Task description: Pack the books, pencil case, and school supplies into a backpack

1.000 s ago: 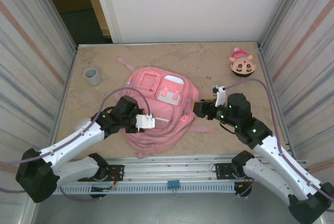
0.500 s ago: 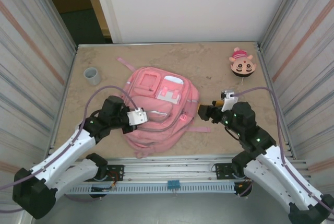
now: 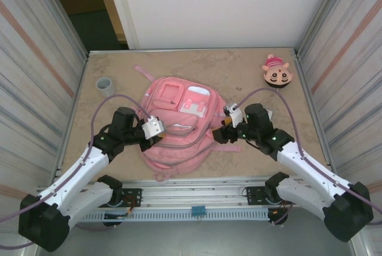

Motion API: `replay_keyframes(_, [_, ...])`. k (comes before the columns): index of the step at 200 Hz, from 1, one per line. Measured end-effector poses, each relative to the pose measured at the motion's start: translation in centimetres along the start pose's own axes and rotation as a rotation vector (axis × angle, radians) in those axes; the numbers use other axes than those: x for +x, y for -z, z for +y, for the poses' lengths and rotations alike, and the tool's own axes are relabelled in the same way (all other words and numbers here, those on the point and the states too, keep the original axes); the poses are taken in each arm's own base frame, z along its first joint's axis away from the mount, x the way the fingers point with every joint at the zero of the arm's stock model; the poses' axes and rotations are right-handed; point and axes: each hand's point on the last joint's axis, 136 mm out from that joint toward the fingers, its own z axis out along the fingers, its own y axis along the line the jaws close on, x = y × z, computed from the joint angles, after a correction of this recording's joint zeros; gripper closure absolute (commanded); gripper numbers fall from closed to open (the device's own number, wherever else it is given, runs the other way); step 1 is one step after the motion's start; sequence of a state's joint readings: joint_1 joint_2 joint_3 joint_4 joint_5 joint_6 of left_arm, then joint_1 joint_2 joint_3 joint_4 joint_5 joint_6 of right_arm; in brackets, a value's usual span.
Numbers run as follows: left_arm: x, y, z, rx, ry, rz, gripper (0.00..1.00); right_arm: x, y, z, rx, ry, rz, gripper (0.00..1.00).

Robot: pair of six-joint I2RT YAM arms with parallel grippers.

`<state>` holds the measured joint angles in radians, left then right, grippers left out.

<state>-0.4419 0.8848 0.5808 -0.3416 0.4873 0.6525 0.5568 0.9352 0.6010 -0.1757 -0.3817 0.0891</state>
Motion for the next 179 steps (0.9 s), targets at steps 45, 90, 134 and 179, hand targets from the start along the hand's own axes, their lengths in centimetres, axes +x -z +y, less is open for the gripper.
replay_keyframes(45, [-0.1, 0.0, -0.1, 0.007, 0.001, -0.008, 0.98, -0.1, -2.1, -0.3, -0.098, 0.158, -0.014, 0.38])
replay_keyframes(90, [0.0, -0.1, -0.2, 0.011, 0.002, -0.011, 0.98, 1.4, -4.5, 0.6, -0.232, 0.247, 0.048, 0.40])
replay_keyframes(134, [-0.1, -0.1, -0.2, 0.012, 0.000, -0.015, 0.98, 0.8, -6.7, 1.4, -0.292, 0.304, 0.052, 0.38])
replay_keyframes(179, [0.0, 0.0, -0.1, 0.007, 0.002, -0.013, 0.98, 0.3, -8.4, 2.5, -0.344, 0.337, 0.070, 0.42])
